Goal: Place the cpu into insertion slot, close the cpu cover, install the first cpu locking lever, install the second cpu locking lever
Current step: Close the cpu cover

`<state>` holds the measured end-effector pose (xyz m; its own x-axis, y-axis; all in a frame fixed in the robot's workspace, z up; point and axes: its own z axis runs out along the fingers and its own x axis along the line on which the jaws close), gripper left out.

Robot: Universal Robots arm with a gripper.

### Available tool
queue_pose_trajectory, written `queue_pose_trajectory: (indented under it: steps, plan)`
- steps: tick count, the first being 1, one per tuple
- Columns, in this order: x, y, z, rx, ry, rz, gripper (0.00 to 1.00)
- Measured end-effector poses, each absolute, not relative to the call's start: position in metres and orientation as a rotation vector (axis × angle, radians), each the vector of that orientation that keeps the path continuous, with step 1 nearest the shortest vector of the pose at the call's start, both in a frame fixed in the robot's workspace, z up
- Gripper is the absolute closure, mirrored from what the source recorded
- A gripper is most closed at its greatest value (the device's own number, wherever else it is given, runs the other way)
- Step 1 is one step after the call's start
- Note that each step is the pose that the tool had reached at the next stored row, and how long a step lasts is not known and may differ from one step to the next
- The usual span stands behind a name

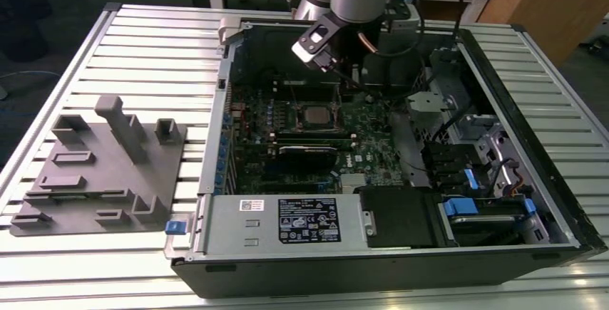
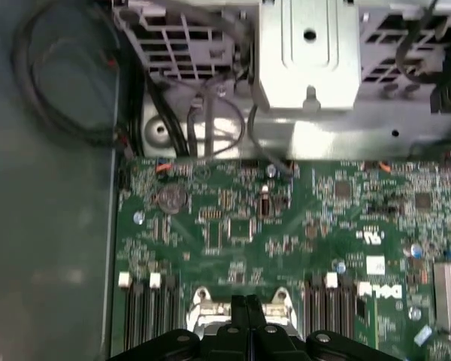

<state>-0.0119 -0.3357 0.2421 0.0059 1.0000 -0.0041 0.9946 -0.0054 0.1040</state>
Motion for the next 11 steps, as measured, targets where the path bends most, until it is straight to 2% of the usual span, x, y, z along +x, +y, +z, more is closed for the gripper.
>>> queue_pose_trajectory:
  steps: [11]
  plan:
    - [-0.023,-0.3358,0.2421,2.167,2.154,0.121,0.89]
